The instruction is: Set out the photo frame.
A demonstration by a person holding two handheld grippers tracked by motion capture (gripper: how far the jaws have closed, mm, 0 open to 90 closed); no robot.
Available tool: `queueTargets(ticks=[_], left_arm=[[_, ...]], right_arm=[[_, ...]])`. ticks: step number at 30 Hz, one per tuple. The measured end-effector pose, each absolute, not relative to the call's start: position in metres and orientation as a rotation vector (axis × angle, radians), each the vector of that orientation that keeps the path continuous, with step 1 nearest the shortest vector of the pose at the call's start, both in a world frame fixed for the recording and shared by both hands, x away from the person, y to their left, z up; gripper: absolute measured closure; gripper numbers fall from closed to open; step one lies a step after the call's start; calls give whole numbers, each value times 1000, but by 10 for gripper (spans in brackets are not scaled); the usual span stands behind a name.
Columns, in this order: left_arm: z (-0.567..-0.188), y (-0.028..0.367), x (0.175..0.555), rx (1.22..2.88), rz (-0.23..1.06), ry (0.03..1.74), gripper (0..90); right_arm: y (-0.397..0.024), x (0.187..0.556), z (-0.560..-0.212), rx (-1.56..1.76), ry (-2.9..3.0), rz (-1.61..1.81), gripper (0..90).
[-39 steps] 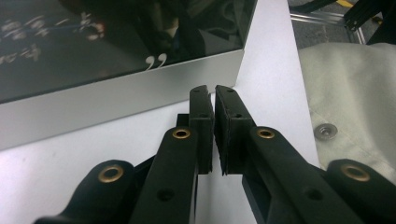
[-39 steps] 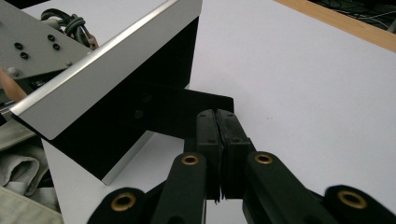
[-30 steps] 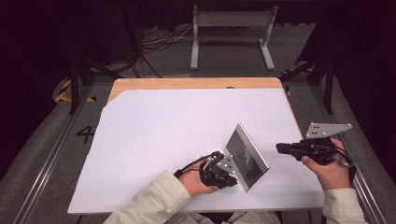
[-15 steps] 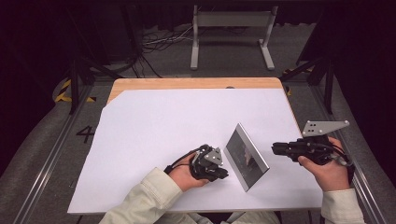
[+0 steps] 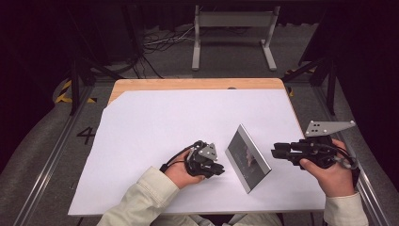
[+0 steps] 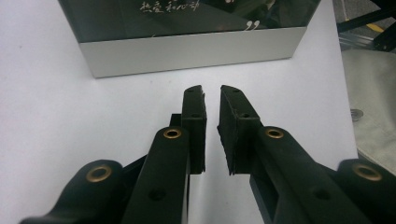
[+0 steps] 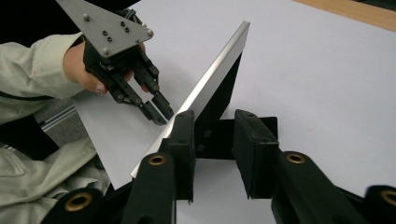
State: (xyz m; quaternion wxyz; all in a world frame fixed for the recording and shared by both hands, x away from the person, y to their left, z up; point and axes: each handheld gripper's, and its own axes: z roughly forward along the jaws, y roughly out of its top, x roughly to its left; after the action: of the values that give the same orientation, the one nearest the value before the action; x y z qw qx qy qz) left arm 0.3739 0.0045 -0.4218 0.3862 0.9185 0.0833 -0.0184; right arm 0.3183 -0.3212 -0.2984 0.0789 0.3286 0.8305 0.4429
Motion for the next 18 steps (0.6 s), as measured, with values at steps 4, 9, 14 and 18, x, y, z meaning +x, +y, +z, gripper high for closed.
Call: queueTargets(ticks=[4,9,14,18], left_arm=[[-420,8,376,2334,-35,225,803],[-421,13,379,2323,-22,245,795],[-420,18,383,2315,-14,267,793],[-422,19,384,2316,-16,275,791]], right_arm=[[-317,318,-298,1006,2489,1331,614],[-310,316,-297,1007,2493,1342,557],[-303,314,-297,1017,2507,1341,507],[-298,315,-299,1029,2515,1341,457]])
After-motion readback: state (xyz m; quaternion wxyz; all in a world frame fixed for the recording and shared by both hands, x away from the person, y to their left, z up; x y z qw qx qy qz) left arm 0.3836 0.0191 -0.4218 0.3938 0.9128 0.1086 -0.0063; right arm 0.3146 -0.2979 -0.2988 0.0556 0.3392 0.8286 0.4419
